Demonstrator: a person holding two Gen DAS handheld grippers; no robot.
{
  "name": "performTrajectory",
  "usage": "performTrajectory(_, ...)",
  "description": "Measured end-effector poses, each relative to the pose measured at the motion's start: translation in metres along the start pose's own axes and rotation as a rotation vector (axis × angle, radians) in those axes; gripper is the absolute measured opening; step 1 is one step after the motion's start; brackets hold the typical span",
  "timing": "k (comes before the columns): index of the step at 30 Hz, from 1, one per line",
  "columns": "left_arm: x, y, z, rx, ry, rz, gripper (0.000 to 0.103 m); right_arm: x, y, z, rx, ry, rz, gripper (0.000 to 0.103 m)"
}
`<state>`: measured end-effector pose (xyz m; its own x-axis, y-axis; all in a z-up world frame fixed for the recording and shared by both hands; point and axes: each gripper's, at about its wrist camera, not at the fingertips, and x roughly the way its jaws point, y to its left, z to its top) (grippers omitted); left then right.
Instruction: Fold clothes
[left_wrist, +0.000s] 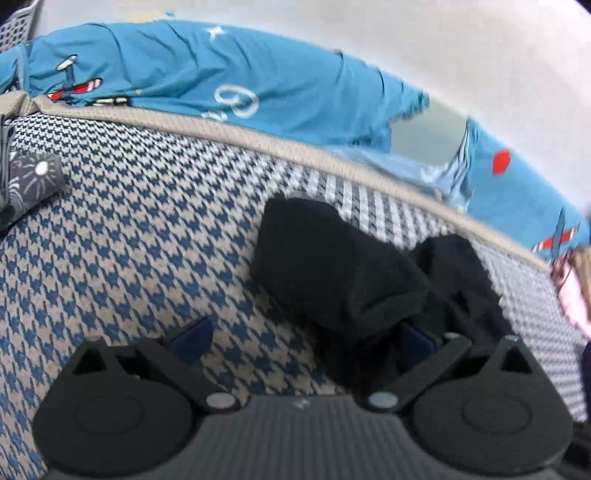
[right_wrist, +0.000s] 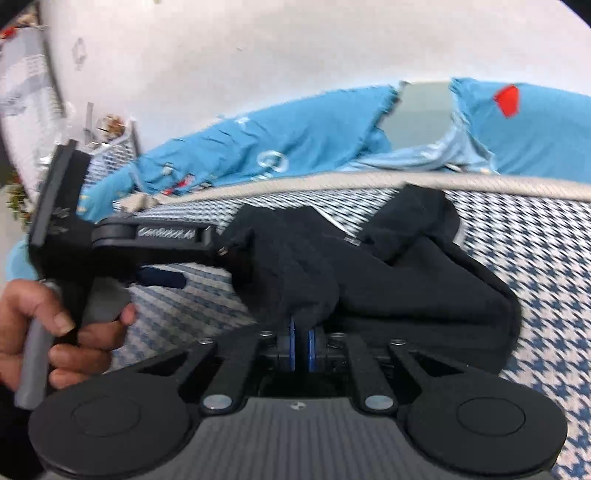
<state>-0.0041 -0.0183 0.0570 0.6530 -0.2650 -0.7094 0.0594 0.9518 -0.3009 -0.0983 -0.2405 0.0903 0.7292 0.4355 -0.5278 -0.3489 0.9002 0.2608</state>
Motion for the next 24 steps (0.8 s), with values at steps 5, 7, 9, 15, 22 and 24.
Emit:
performTrajectory(5,-0.015,0.009,0.011,-0.013,-0.081,0.01,0.103,0.008,0.023,0.001,-0.058,0.011,0.074,0.008)
performTrajectory(7,-0.018,0.013,0.012,-0.011,-0.097,0.017,0.103,0.013,0.032,0.0,-0.077,0.02,0.099,0.008)
performTrajectory(9,-0.018,0.016,0.012,-0.014,-0.095,0.016,0.103,0.018,0.041,0.0,-0.089,0.029,0.126,0.008)
performTrajectory(15,-0.019,0.023,0.013,-0.019,-0.085,0.01,0.103,0.039,0.067,-0.003,-0.126,0.071,0.213,0.008)
performTrajectory(22,-0.019,0.027,0.013,-0.013,-0.077,0.022,0.103,0.063,0.091,-0.017,-0.183,0.142,0.296,0.008)
performTrajectory(24,-0.018,0.028,0.013,-0.007,-0.07,0.018,0.103,0.07,0.097,-0.021,-0.199,0.161,0.316,0.008)
